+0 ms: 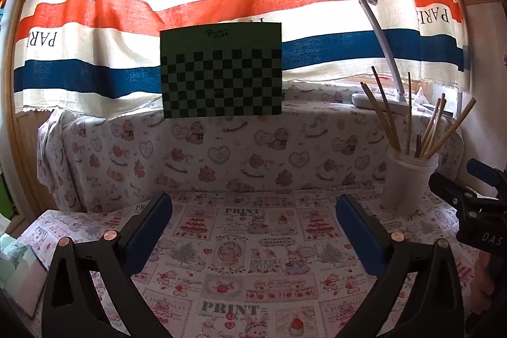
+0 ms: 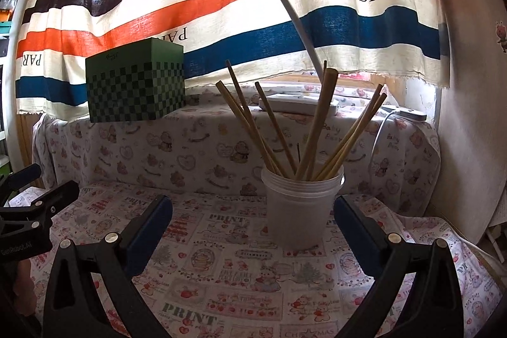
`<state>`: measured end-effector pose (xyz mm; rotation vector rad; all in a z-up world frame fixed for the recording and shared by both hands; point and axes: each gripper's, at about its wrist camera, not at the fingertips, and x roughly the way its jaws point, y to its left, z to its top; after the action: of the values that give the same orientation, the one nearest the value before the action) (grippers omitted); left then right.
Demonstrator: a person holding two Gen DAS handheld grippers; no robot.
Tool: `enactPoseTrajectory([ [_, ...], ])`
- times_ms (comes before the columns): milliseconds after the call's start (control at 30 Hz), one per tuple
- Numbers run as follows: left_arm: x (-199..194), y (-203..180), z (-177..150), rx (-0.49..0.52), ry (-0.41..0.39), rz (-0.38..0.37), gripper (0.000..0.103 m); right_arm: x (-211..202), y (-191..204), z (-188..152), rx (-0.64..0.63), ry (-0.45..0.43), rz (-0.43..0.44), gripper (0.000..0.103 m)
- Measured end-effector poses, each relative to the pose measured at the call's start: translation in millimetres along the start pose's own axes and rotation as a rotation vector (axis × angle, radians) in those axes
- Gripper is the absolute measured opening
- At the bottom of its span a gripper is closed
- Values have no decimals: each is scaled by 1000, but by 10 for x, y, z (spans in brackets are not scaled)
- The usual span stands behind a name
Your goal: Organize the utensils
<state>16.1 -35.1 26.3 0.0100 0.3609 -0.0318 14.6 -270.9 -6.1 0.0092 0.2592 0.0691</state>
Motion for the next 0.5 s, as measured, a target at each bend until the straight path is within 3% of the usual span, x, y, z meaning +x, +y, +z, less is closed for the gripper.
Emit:
enactPoseTrajectory([
  [500,2,6,-2,-3,9,0,103,-2,1,-1,-1,0,-9,103],
])
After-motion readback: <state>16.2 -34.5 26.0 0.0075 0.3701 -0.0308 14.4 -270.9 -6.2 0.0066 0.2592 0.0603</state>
